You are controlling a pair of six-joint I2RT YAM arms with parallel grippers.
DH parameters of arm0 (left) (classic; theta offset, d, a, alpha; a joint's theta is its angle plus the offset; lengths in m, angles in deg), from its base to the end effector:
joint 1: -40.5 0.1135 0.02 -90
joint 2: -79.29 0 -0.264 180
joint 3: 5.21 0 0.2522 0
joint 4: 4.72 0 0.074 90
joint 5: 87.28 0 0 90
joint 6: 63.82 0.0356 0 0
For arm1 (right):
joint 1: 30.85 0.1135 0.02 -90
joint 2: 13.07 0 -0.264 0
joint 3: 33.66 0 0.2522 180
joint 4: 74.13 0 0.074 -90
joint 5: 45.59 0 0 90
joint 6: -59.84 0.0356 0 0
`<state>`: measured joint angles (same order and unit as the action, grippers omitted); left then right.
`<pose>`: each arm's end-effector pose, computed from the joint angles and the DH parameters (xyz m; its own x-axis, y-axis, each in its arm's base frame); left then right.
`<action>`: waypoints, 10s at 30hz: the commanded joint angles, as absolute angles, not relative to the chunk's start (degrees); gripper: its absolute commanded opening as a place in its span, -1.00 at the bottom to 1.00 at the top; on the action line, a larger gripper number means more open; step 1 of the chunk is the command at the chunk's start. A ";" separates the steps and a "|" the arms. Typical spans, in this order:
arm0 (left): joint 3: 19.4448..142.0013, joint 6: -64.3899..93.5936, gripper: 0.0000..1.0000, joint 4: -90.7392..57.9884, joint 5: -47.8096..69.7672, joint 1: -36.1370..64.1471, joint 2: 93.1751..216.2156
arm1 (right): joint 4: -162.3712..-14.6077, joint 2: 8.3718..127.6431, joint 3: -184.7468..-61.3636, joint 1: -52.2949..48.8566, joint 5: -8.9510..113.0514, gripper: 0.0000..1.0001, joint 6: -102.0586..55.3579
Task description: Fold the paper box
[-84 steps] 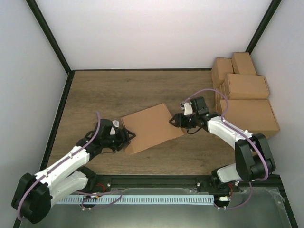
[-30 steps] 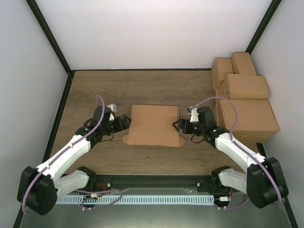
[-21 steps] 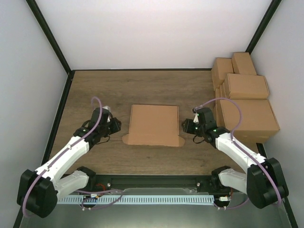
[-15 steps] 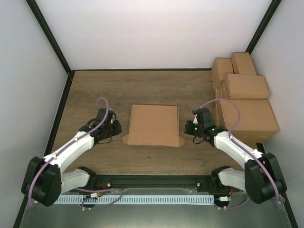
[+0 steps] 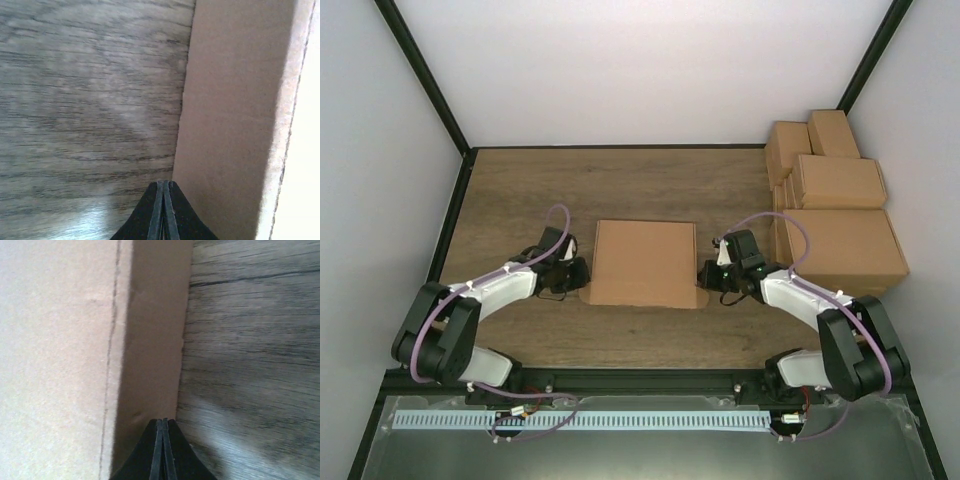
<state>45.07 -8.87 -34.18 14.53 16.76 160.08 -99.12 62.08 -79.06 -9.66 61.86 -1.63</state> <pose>0.2255 -0.1071 0.1518 -0.9289 -0.2055 -0.3079 -0.0558 0.8999 -0.4325 0.2140 0.0944 0.1554 -0.9107 0.1356 -0.3902 -0.0811 0.8675 0.4908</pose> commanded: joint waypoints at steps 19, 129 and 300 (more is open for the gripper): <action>54.12 -7.83 -0.92 -43.40 25.53 16.99 146.59 | -107.84 52.07 -87.01 -9.54 75.88 -0.94 -5.45; 66.59 5.16 0.92 -60.56 10.16 16.98 118.15 | -121.39 24.94 -99.62 -9.54 61.98 0.69 -11.68; 65.84 -9.70 -0.93 -66.44 9.01 5.17 139.01 | -134.96 36.80 -96.09 -1.23 53.74 -0.99 -0.88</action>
<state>65.55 -10.83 -60.96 7.82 5.98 137.64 -127.90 35.77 -96.41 -1.85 54.98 -0.14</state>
